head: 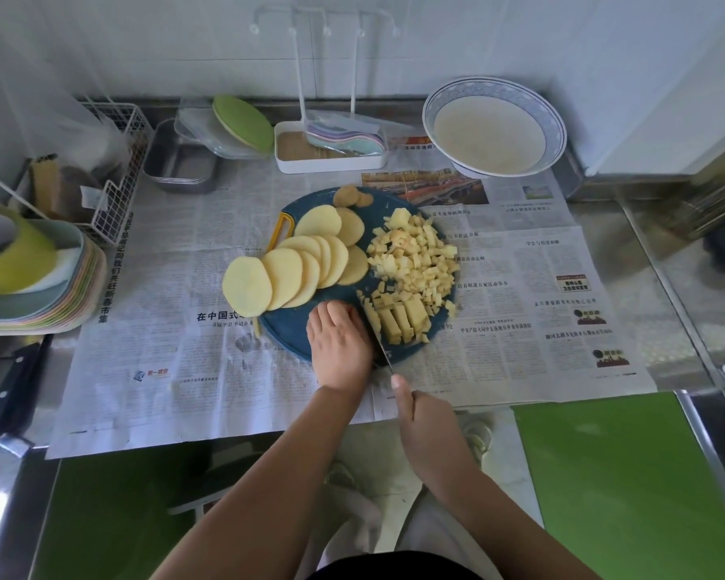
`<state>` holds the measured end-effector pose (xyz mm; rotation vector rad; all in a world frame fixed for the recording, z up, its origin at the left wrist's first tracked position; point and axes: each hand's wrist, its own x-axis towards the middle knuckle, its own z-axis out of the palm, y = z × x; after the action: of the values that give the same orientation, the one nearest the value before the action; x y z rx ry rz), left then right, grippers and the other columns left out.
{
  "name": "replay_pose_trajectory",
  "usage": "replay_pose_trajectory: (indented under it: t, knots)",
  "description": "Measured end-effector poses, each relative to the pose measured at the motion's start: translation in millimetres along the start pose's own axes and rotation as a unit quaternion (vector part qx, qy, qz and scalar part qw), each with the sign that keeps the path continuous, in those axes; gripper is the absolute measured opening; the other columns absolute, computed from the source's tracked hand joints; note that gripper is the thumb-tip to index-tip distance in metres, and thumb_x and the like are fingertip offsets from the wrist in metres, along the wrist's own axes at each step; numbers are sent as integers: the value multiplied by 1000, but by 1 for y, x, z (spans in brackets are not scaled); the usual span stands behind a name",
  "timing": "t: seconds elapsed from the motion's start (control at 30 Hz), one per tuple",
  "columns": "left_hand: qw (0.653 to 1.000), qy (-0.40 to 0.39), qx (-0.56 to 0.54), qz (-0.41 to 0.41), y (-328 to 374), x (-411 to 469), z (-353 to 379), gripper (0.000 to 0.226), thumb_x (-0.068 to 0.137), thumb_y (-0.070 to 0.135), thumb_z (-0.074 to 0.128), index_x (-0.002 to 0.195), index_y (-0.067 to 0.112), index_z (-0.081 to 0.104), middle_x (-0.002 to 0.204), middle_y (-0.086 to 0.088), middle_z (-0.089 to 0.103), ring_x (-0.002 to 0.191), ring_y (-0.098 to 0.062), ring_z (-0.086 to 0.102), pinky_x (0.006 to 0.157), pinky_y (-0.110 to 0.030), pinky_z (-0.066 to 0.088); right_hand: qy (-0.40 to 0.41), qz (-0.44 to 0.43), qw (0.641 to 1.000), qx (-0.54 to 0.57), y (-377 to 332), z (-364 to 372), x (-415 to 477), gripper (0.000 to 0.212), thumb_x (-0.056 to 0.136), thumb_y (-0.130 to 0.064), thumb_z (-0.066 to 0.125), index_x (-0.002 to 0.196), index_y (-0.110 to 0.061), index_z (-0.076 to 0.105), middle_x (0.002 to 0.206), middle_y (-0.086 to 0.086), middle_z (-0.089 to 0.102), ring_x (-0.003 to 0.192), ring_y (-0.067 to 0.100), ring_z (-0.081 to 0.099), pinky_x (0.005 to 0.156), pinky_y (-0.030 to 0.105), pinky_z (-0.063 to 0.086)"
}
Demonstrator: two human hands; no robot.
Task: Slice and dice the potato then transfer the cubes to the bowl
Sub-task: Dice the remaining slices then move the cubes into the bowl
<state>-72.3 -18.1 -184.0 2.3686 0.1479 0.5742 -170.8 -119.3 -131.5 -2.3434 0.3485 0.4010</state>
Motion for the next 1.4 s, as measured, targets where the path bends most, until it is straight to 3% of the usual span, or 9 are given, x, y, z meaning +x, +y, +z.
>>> replay_pose_trajectory:
  t: [0.13,0.23,0.5,0.7,0.8,0.87,0.93,1.03,1.4]
  knots:
    - [1000,3,14,-7,-2,1,3,12,91,9,43,84,6,52,80,-11,54,77,-30,51,78,-30,33,-17,3,998,58,9,-17,3,63,97,-53,24,52,-11,35,47,-2,38,45,10,36,51,25,32]
    - [1000,-14,0,-18,-2,1,2,10,93,7,47,84,6,51,82,-10,53,78,-28,49,77,-29,32,-49,-6,992,113,13,-27,5,71,100,-51,26,60,4,49,45,3,36,37,11,34,46,26,35]
    - [987,-94,-122,-54,-3,9,-16,20,99,8,42,96,5,61,99,2,52,94,-13,43,88,-33,40,-74,20,979,187,8,-36,1,65,99,-56,26,61,-7,46,38,-3,36,32,14,37,38,23,34]
    - [982,-116,-147,-41,-13,11,-39,19,99,9,49,104,9,68,117,4,50,102,1,47,90,-3,34,-78,0,979,191,9,-33,-6,67,99,-54,27,62,-3,47,42,5,35,31,14,34,38,25,35]
    - [977,-124,-164,-48,-15,14,-45,15,94,9,57,104,14,67,107,7,59,94,6,54,86,-18,47,-76,1,977,199,9,-32,-8,65,100,-53,27,61,-5,45,43,7,34,31,16,32,39,28,33]
    - [969,-163,-178,-48,-13,17,-49,22,94,13,60,115,17,64,112,6,63,106,1,56,91,-22,48,-76,-1,976,205,9,-32,-9,63,100,-52,29,60,-6,44,44,9,33,31,16,31,40,29,32]
    - [963,-225,-151,14,-16,17,-50,42,88,28,67,128,16,57,129,2,55,128,-7,42,107,-28,37,-73,-3,976,204,8,-32,-9,63,100,-51,29,59,-6,44,44,10,33,31,17,32,41,30,32]
    - [948,-272,-75,144,-30,12,-45,77,71,55,69,136,18,49,140,-9,44,136,-26,31,111,-42,25,-71,-9,978,194,9,-33,-9,64,101,-51,28,58,-5,44,43,10,35,30,17,33,42,29,33]
    - [959,-241,-58,133,-35,2,-44,71,75,35,78,134,11,48,135,-5,44,127,-16,37,107,-27,32,-56,-5,984,170,4,-28,-15,67,100,-50,25,55,-4,44,39,3,37,30,11,36,41,25,37]
